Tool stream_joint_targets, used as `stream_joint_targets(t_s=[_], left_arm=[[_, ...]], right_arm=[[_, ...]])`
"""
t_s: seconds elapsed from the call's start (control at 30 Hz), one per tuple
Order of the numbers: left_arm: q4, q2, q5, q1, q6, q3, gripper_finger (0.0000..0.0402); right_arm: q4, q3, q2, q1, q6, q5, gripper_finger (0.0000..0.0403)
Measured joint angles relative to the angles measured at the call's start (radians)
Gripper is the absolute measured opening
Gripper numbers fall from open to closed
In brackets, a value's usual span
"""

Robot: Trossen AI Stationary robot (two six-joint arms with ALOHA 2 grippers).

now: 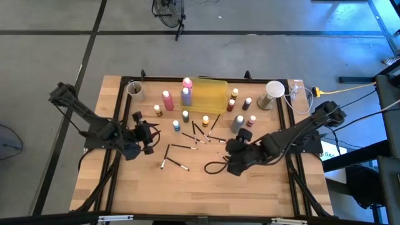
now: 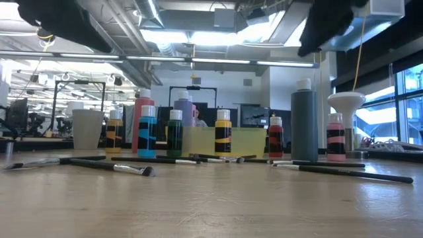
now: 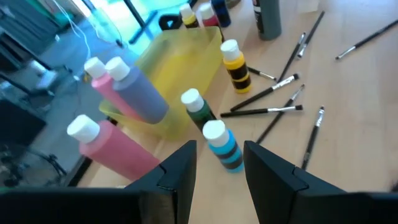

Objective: Pick & Place Paint Supplies
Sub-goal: Put the silver paintbrush into the white cup

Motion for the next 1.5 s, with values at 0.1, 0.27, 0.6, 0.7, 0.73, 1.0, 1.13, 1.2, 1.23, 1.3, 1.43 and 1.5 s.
stream_joint_targets(t_s=[0.1,0.27,0.6,0.7,0.73,1.0,1.13,1.2,1.23,1.3,1.43,1.5], left_arm=[[0.082,0.000,-0.016,0.000,0.085,-0.035,0.0127],[0.239,0.000,0.044,0.022,0.239,-0.083,0.0127],[0.367,0.000,0.126,0.122,0.387,-0.097,0.0127],[0.383,0.000,0.155,0.151,0.411,-0.097,0.0127],[0.388,0.000,0.170,0.159,0.420,-0.097,0.0127],[0.419,0.000,0.252,0.221,0.468,-0.097,0.0127],[0.427,0.000,0.268,0.243,0.472,-0.097,0.0127],[0.427,0.000,0.269,0.247,0.449,-0.097,0.0127],[0.426,0.000,0.269,0.249,0.442,-0.097,0.0127],[0.427,0.000,0.269,0.248,0.441,-0.097,0.0127],[0.429,-0.005,0.267,0.247,0.428,-0.097,0.0127],[0.435,-0.005,0.267,0.247,0.415,-0.097,0.0127]], right_arm=[[-0.007,0.000,0.047,-0.001,0.000,-0.011,0.0254],[0.006,0.000,0.119,-0.005,0.007,-0.033,0.0249],[0.024,0.000,0.239,-0.086,-0.024,-0.182,0.0243],[0.062,-0.001,0.258,-0.120,-0.065,-0.252,0.0242],[0.073,-0.001,0.263,-0.131,-0.082,-0.278,0.0242],[0.087,-0.001,0.281,-0.191,-0.157,-0.337,0.0242],[0.090,-0.002,0.282,-0.201,-0.158,-0.345,0.0242],[0.088,-0.002,0.282,-0.206,-0.158,-0.345,0.0242],[0.090,-0.002,0.282,-0.209,-0.158,-0.345,0.0242],[0.091,-0.002,0.282,-0.215,-0.158,-0.344,0.0242],[0.099,-0.002,0.282,-0.221,-0.158,-0.345,0.0242],[0.099,-0.002,0.282,-0.221,-0.150,-0.345,0.0242]])
